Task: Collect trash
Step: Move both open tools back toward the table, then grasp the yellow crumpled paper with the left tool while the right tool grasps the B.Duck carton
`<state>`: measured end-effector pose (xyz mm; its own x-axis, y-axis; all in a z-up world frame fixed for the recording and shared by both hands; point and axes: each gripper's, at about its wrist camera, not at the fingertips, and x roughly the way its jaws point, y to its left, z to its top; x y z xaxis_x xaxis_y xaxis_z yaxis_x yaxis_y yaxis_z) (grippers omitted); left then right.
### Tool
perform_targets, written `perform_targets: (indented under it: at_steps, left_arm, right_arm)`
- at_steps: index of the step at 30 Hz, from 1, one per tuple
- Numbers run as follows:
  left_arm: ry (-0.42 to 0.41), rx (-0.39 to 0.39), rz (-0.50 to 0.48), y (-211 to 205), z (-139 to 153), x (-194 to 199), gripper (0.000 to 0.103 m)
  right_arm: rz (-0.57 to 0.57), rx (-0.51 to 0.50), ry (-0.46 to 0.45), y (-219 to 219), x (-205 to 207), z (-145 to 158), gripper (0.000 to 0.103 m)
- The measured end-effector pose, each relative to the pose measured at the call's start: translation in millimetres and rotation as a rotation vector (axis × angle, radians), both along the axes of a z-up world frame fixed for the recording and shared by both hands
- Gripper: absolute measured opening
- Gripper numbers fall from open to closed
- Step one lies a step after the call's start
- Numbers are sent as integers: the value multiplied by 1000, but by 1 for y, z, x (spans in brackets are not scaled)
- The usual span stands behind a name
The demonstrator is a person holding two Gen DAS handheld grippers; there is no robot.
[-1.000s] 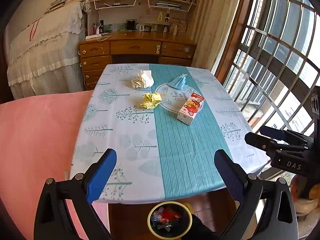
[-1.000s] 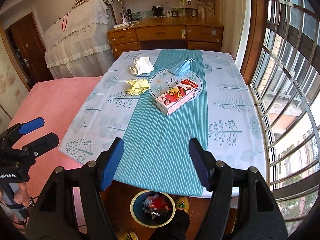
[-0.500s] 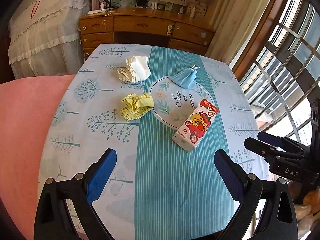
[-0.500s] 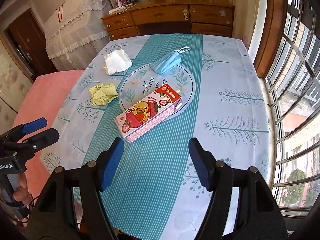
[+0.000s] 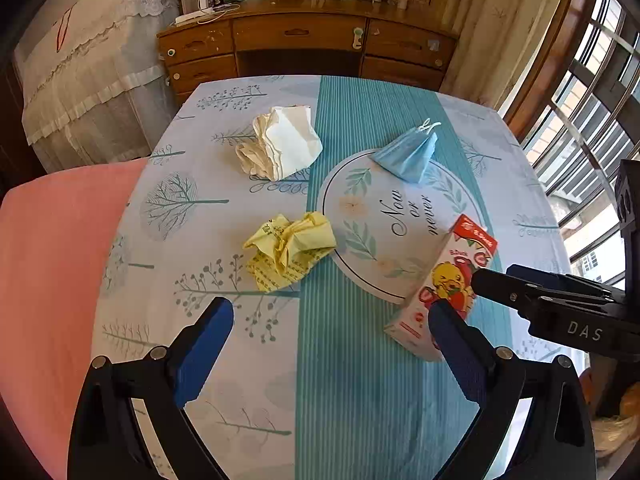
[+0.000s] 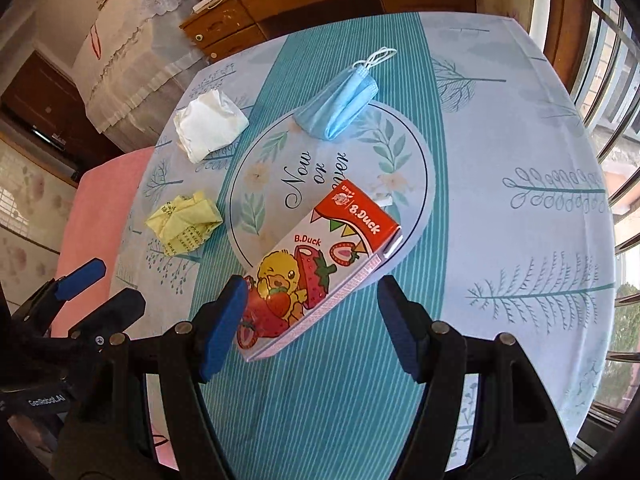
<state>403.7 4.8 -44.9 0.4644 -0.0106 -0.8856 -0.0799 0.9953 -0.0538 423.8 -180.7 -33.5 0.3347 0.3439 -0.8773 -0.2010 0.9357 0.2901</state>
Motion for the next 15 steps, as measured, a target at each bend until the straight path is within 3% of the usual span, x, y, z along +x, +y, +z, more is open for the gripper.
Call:
perform_targets:
  at_steps: [9, 15]
  left_arm:
    - [58, 55, -11, 31, -22, 56, 99]
    - [107, 59, -61, 32, -36, 77, 99]
  right_arm:
    - [-68, -80, 65, 30, 28, -24, 71]
    - [17, -185, 53, 58, 40, -37, 70]
